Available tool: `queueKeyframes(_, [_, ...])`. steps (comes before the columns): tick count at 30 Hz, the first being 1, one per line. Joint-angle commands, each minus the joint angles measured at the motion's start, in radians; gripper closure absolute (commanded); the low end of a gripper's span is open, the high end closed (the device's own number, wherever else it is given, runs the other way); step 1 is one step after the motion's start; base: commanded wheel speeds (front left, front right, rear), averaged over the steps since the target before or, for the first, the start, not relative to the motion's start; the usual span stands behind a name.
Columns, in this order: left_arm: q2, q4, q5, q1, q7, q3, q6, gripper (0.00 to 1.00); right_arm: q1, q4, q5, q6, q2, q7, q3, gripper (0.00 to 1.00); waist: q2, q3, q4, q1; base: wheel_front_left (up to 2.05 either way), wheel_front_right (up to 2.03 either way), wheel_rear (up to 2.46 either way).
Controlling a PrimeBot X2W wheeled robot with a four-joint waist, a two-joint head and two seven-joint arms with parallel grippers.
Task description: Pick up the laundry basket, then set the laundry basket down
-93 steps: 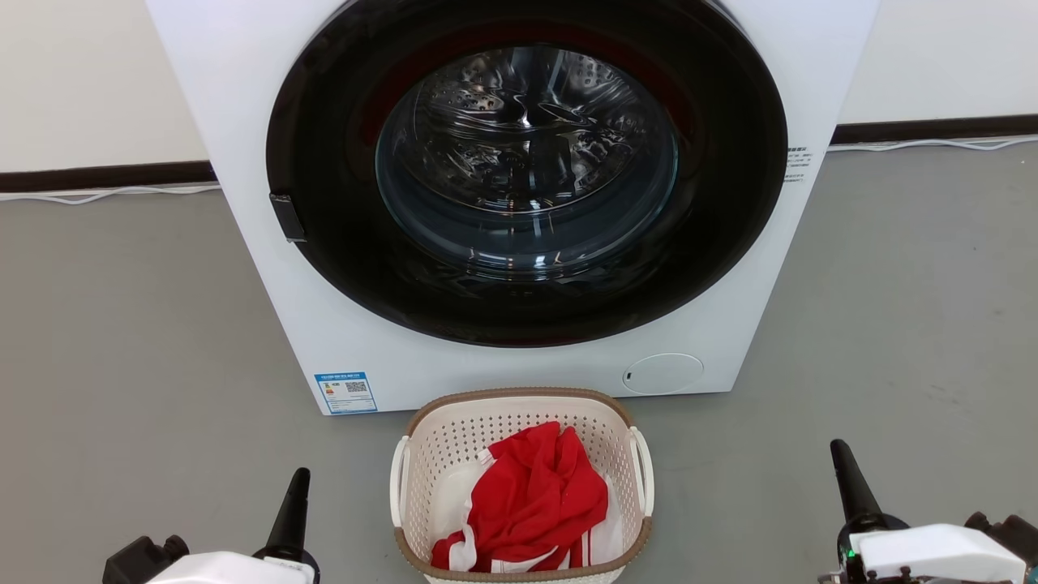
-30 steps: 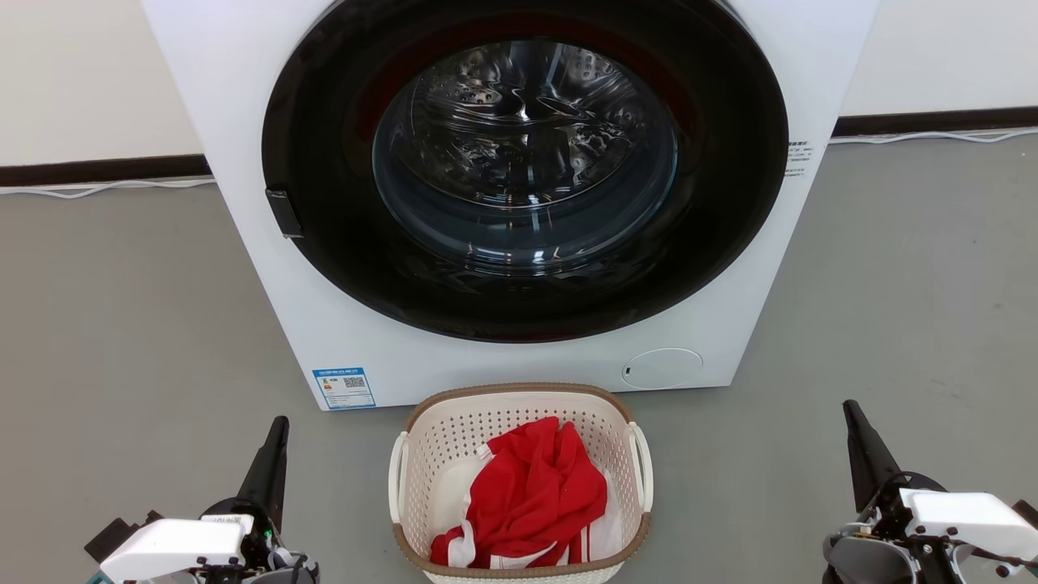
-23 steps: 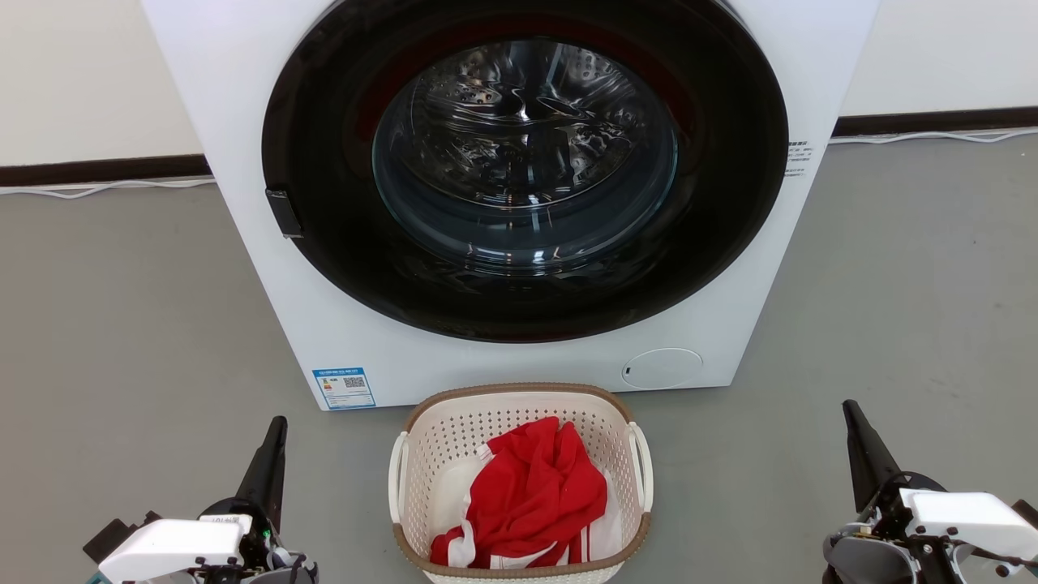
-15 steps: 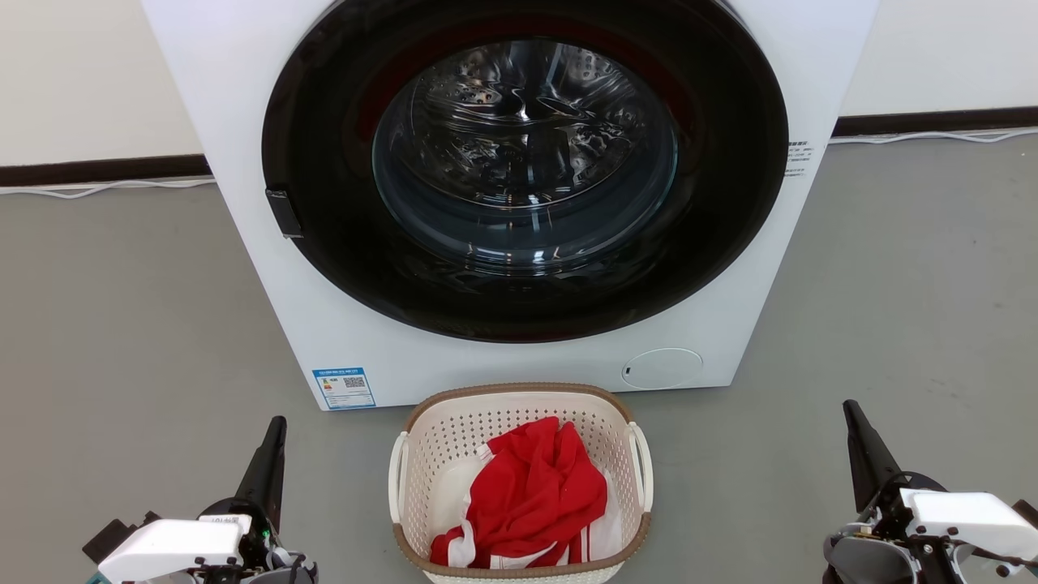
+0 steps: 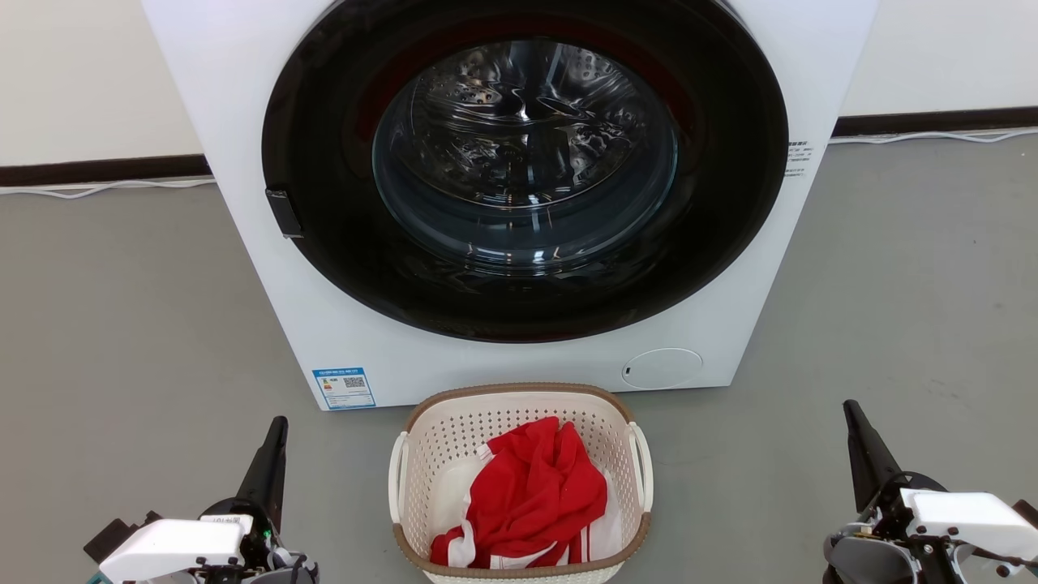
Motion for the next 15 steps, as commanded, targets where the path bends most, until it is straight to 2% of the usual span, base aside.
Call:
queueKeyframes(1, [0.007,-0.022,0.003,-0.054,0.005,0.033,-0.007,1.0,-0.041,-0.025,0.001,0.007,-0.005,0.009,0.02,1.0,0.0,0.0,0.0,0.0,0.0,0.0,0.0])
queueKeyframes(15, [0.005,-0.022,0.006,-0.054,0.008,0.036,-0.007,1.0,-0.041,-0.025,0.0,0.007,-0.004,0.01,0.018,1.0,0.0,0.0,0.0,0.0,0.0,0.0,0.0])
